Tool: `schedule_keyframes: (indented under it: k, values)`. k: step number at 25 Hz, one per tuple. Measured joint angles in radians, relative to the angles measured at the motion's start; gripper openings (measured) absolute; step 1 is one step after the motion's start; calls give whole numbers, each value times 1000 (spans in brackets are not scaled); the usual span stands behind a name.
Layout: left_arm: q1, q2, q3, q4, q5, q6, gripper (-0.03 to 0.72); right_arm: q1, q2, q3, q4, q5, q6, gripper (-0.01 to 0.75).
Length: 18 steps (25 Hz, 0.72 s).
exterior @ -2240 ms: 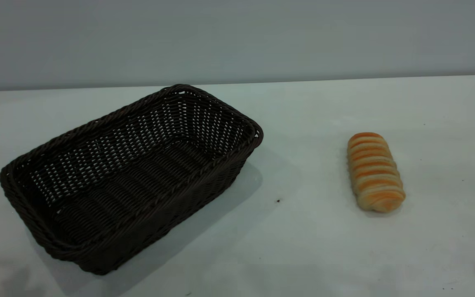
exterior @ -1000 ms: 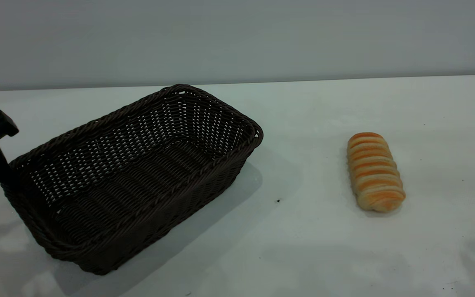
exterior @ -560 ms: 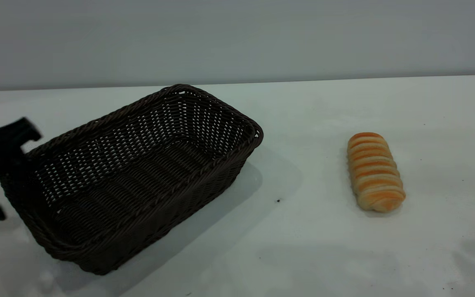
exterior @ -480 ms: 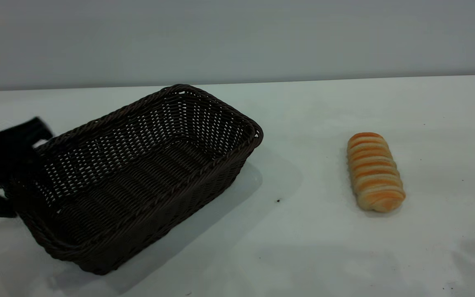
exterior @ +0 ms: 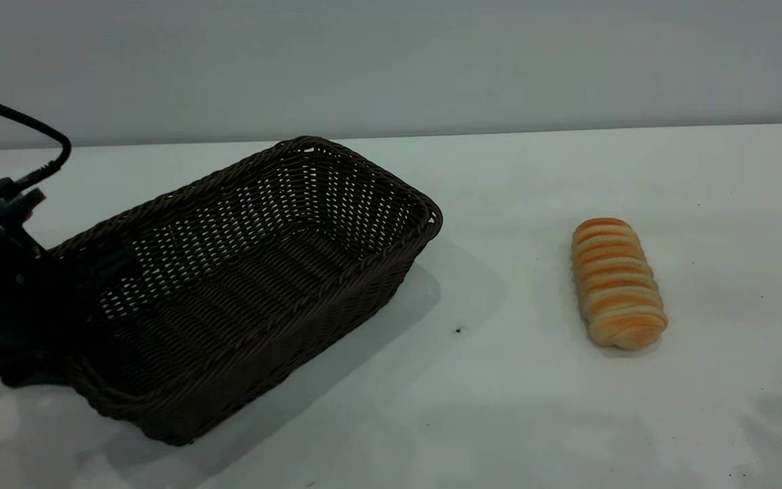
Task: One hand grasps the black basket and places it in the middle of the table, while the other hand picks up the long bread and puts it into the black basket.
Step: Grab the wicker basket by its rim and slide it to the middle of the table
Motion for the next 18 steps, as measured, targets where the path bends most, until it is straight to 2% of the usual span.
schedule_keyframes:
  k: [1, 2, 8, 12, 18]
  values:
    - [0, 0, 0, -11, -4, -16, 161, 0, 0, 0, 1, 0, -3, 587]
    - [1, 0, -2, -6, -7, -13, 129, 0, 0, 0, 1, 0, -3, 587]
    - [-2, -11, -4, 58, 11, -3, 134, 0, 0, 0, 1, -1, -4, 587]
    - [-2, -60, -5, 187, 17, -2, 134, 0, 0, 0, 1, -1, -5, 587]
    - [-2, -83, -95, 422, 161, 1, 134, 0, 0, 0, 8, 7, -6, 586]
